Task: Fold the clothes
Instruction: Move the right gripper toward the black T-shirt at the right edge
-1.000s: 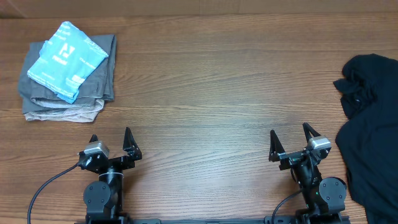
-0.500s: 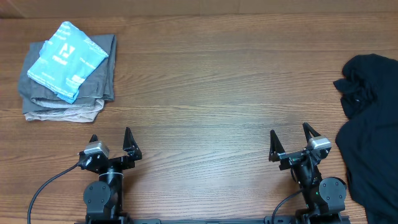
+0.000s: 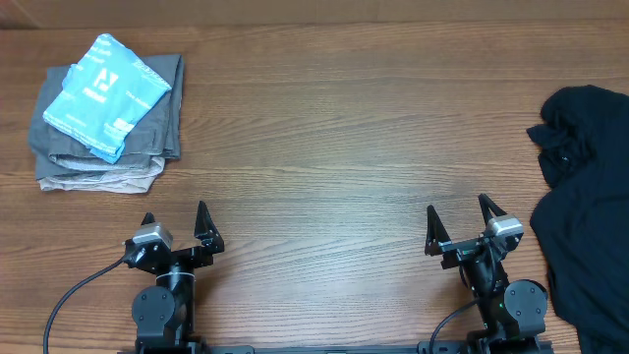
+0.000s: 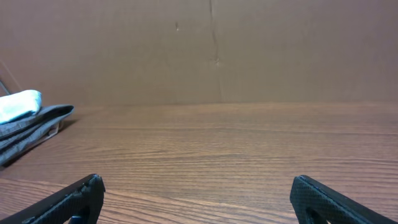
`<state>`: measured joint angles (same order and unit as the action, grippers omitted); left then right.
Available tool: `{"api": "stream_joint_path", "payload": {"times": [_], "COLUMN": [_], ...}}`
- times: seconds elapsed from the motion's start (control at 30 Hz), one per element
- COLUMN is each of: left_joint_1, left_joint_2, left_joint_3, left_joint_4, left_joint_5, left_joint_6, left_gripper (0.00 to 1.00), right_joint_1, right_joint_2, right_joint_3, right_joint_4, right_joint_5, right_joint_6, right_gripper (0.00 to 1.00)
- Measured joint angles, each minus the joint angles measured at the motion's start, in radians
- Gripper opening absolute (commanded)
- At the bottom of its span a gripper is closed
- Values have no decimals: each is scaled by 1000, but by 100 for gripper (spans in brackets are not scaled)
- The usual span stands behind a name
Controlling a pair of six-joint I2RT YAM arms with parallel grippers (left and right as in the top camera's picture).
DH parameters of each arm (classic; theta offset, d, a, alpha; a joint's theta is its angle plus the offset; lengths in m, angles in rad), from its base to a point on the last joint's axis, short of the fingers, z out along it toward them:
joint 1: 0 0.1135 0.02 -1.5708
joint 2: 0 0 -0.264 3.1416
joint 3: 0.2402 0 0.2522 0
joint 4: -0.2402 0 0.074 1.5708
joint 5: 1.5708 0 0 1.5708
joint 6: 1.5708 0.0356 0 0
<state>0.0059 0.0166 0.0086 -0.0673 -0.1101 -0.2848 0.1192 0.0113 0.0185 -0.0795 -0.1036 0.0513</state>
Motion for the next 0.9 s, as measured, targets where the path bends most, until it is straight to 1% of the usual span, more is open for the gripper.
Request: {"api": "stream_joint_path", "payload": {"times": [0.77, 0.9], "left_joint_1": [0, 0], "left_joint_2": [0, 0], "left_joint_3": [0, 0], "left_joint_4": [0, 0], "left_joint_5": [0, 0], "left_joint_6": [0, 0], "left_gripper": [100, 100], "right_joint_1": [0, 0], "right_joint_2": [0, 0], "right_joint_3": [0, 0], "right_joint_4": [0, 1], "right_joint_5": [0, 0], "right_joint_6": [0, 32], "right_gripper": [100, 100]}}
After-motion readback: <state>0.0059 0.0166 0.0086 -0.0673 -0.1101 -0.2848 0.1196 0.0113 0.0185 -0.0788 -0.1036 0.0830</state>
